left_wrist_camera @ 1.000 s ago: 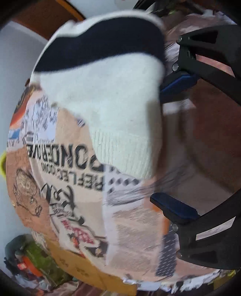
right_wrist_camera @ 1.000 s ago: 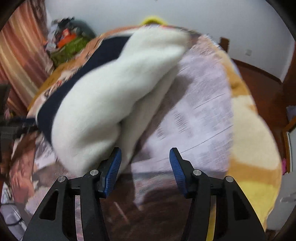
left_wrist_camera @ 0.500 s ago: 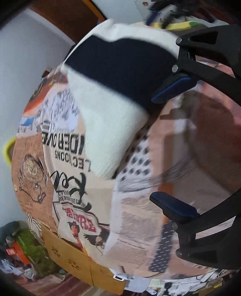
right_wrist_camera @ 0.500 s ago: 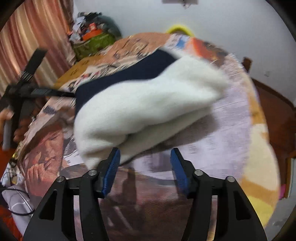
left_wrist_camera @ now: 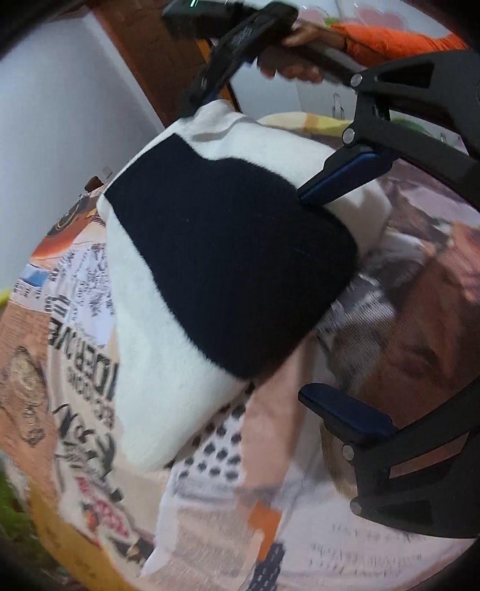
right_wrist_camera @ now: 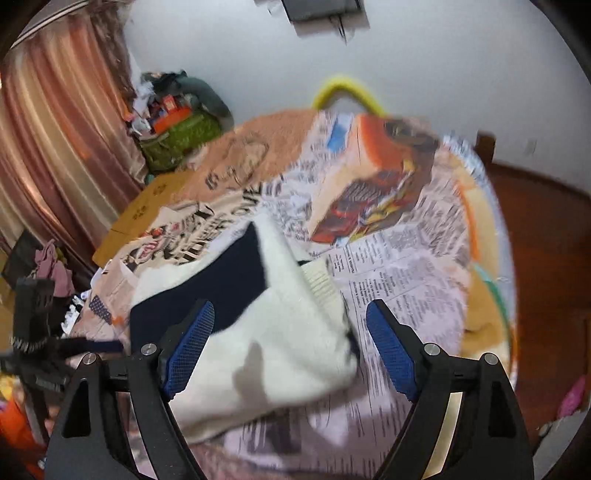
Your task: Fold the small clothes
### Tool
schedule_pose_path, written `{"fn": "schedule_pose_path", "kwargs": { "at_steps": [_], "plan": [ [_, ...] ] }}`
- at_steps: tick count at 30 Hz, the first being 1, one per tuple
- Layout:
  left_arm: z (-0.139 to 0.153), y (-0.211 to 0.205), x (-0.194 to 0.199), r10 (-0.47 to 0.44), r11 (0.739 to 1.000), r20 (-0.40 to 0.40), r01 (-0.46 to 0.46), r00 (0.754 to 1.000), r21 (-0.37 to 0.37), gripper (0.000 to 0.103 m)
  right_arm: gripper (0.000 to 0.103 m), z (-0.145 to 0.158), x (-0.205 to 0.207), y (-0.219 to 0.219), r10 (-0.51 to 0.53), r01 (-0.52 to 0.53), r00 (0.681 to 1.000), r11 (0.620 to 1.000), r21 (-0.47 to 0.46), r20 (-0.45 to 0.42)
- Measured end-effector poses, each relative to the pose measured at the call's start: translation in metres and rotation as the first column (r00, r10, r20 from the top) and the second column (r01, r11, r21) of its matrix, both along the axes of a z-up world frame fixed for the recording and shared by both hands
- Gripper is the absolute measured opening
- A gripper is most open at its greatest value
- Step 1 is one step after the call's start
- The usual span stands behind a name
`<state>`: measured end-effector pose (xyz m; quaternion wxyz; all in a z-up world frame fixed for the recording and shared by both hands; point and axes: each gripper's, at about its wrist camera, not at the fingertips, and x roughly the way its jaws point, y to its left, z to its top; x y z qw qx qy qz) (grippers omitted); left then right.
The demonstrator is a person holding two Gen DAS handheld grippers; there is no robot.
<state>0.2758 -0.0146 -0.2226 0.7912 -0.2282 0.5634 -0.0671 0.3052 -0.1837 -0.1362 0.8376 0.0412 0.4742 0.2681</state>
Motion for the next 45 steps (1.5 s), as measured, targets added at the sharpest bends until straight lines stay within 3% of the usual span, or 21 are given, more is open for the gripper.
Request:
{"fn": "schedule_pose_path", "kwargs": {
  "at_steps": [4, 6, 8, 11, 14, 16, 19, 22, 25, 38, 41, 45],
  "plan": [
    [-0.012, -0.001, 0.015, 0.011, 0.996, -0.023, -0.012, 1.0, -0.083, 0.102, 0.082, -0.032, 0.016, -0.003, 0.025, -0.026, 0.99, 1.0, -0.013, -0.137],
    [-0.02, 0.0, 0.025, 0.017, 0.991, -0.032, -0.021, 0.999, -0.132, 0.103, 0.084, -0.05, 0.023, -0.004, 0.059, -0.052, 0.979, 0.998, 0.041, -0.197],
    [-0.023, -0.003, 0.032, 0.012, 0.988, -0.028, -0.016, 1.0, -0.154, 0.103, 0.088, -0.057, 0.02, -0.005, 0.088, -0.069, 0.97, 0.994, 0.088, -0.225],
    [-0.027, -0.007, 0.041, -0.004, 0.985, -0.019, 0.0, 1.0, -0.17, 0.102, 0.091, -0.06, 0.01, 0.005, 0.131, -0.119, 0.974, 0.99, 0.074, -0.187],
    [-0.029, -0.006, 0.045, 0.007, 0.985, -0.014, -0.009, 1.0, -0.174, 0.093, 0.082, -0.059, 0.001, 0.012, 0.142, -0.131, 0.974, 0.988, 0.077, -0.177],
    [-0.026, -0.001, 0.043, 0.023, 0.984, -0.006, -0.024, 1.0, -0.176, 0.085, 0.066, -0.057, -0.003, 0.01, 0.133, -0.115, 0.974, 0.988, 0.105, -0.184],
    [-0.015, 0.002, 0.038, 0.022, 0.991, 0.034, -0.017, 0.999, -0.131, 0.069, 0.051, -0.05, -0.009, 0.011, 0.116, -0.099, 0.978, 0.989, 0.107, -0.174],
    [0.004, 0.003, 0.031, -0.003, 0.998, 0.095, 0.01, 0.995, -0.068, 0.057, 0.044, -0.039, -0.016, 0.015, 0.118, -0.107, 0.981, 0.991, 0.078, -0.152],
    [0.025, 0.012, 0.022, -0.02, 1.0, 0.156, 0.021, 0.988, -0.005, 0.054, 0.04, -0.026, -0.029, 0.025, 0.126, -0.118, 0.984, 0.991, 0.067, -0.125],
    [0.091, 0.157, 0.01, 0.018, 0.998, 0.273, -0.033, 0.962, 0.05, 0.053, 0.038, 0.023, -0.031, 0.137, 0.151, -0.152, 0.988, 0.979, 0.136, 0.015],
    [0.092, 0.187, 0.017, 0.001, 0.996, 0.273, -0.025, 0.962, 0.083, 0.054, 0.038, 0.019, -0.023, 0.169, 0.146, -0.144, 0.989, 0.974, 0.177, 0.005],
    [0.066, 0.237, 0.033, 0.034, 0.997, 0.216, -0.047, 0.976, 0.054, 0.055, 0.038, 0.002, -0.014, 0.207, 0.145, -0.138, 0.989, 0.97, 0.2, -0.022]
  ]
}}
